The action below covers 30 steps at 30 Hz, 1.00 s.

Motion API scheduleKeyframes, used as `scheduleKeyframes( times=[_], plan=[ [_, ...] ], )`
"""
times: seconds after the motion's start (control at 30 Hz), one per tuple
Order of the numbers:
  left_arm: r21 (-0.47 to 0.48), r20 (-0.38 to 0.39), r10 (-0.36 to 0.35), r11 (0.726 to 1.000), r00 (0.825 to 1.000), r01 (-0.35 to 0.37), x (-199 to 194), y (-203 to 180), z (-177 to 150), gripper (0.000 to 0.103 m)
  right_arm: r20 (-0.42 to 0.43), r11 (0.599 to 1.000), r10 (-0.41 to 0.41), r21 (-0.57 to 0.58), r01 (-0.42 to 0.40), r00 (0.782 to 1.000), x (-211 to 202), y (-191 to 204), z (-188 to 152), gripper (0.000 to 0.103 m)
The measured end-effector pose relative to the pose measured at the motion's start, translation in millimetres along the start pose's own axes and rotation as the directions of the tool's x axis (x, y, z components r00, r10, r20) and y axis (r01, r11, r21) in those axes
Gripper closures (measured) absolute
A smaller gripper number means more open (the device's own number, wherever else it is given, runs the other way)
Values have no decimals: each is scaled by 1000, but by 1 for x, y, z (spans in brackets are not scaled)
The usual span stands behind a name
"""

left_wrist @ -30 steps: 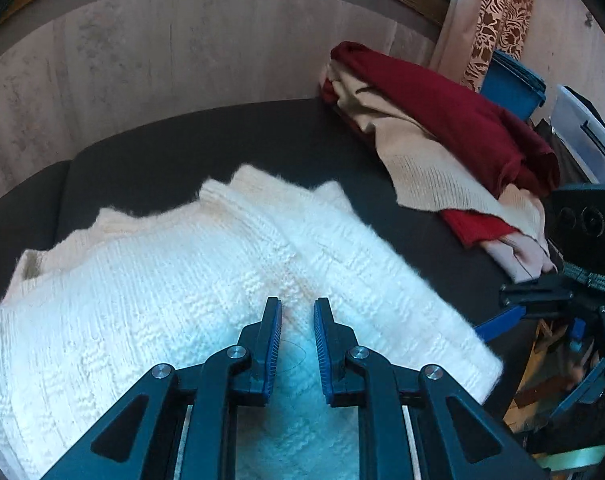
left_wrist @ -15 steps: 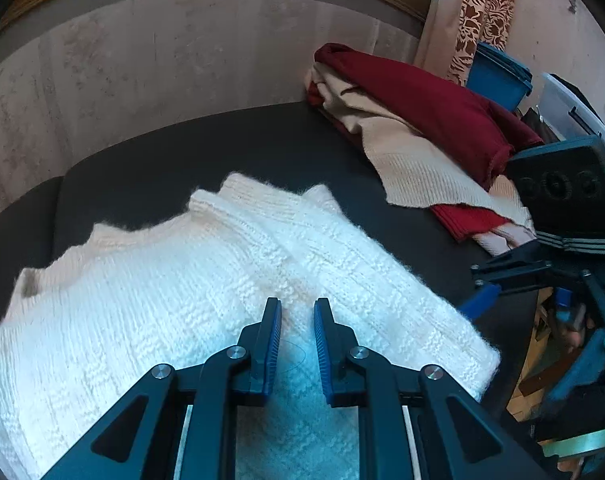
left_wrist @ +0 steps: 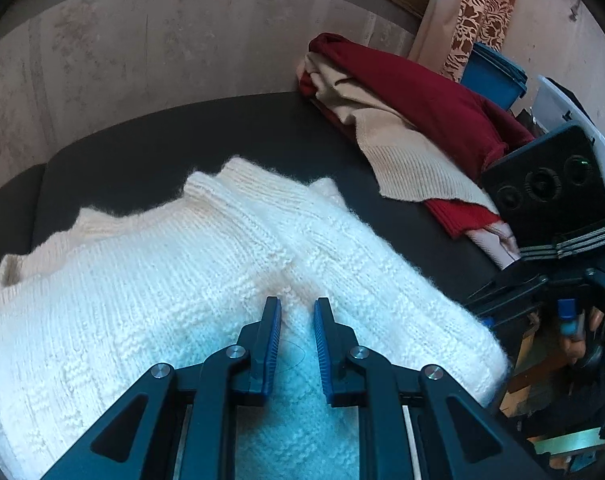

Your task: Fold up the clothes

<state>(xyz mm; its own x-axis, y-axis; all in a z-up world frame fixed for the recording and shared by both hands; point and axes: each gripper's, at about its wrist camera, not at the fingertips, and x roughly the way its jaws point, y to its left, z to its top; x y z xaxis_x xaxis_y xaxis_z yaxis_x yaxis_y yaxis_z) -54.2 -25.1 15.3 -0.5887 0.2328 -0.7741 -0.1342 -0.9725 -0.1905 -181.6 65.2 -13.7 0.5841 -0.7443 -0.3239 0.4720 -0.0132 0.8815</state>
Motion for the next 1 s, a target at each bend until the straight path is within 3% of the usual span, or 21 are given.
scheduleKeyframes(
  times=[0.03, 0.07, 0.17, 0.2, 0.23, 0.3, 0.37, 0.43, 0.5, 0.57, 0.6, 0.73, 0.8, 0.87, 0.93, 1.0],
  plan=[
    [8, -5, -6, 1000, 1000, 6, 1, -2, 0, 87, -21, 1000, 22, 7, -22, 1000, 4, -1, -1, 0],
    [16, -10, -12, 1000, 1000, 12, 1, -3, -1, 87, -129, 999, 36, -7, -37, 991, 16, 5, -13, 0],
    [57, -12, -11, 998, 1000, 11, 4, -13, -4, 84, -332, 995, -74, -85, 48, 940, 35, 20, -34, 0],
    [87, 0, 6, 996, 1000, -6, 5, -20, -6, 84, -375, 992, -113, -102, 80, 920, 36, 22, -38, 0],
    [108, 18, 39, 993, 999, -40, 7, -28, -7, 84, -374, 990, -130, -97, 101, 918, 32, 21, -38, 0],
    [119, 52, 88, 988, 995, -94, 9, -38, -10, 84, -347, 988, -152, -75, 134, 926, 20, 17, -37, 0],
    [40, 61, 62, 997, 996, -65, 10, -35, -7, 84, -302, 982, -187, -48, 181, 935, 6, 15, -38, 0],
    [-44, 65, -5, 999, 998, 8, 12, -29, -5, 84, -229, 969, -244, -11, 248, 942, -13, 17, -45, 0],
    [-54, 75, -10, 998, 997, 14, 13, -32, -4, 85, -158, 950, -302, 31, 311, 940, -32, 18, -51, 0],
    [-32, 77, -5, 999, 997, 8, 12, -36, -1, 86, -88, 926, -362, 78, 369, 928, -50, 19, -57, 0],
    [-34, 78, -10, 999, 997, 13, 10, -35, 0, 86, -45, 907, -410, 87, 412, 911, -60, 27, -57, 0],
    [-175, 147, -19, 984, 989, 44, -34, -4, -8, 85, 193, 884, -462, 16, 468, 866, -79, 75, -28, 0],
    [-241, 188, -2, 969, 982, 48, -62, 13, -17, 85, 296, 877, -449, -33, 479, 843, -70, 87, -4, 0],
    [-307, 228, 62, 951, 972, 11, -104, 38, -43, 85, 392, 867, -424, -83, 491, 816, -58, 98, 21, 0],
    [-363, 247, 148, 931, 958, -50, -145, 62, -71, 84, 430, 855, -410, -125, 503, 805, -12, 102, 43, 0],
    [-430, 244, 238, 896, 940, -115, -186, 88, -106, 83, 409, 835, -430, -159, 527, 805, 41, 96, 64, 0]
  ],
)
